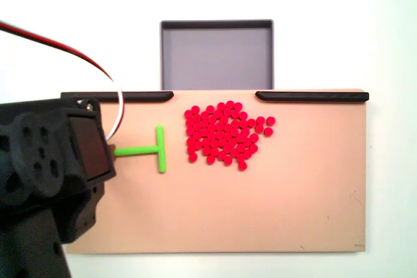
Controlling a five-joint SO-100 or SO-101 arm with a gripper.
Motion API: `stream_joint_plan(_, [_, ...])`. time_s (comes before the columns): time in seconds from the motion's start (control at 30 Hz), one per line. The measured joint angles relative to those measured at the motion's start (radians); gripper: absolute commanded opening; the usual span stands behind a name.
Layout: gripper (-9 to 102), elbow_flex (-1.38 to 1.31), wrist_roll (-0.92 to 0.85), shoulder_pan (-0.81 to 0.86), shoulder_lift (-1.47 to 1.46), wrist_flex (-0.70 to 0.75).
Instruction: Gather the left side granules
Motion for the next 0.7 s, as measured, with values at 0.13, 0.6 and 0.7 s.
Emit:
stream_joint_plan(0.13, [0,0.0,-0.006,-0.025,0.043,0.023])
stream_joint_plan(0.6, [0,0.232,-0.419,0.003,0.39,0.086])
stream_joint_plan(0.7, [0,0.342,-0.594,0.046,0.486,0.084])
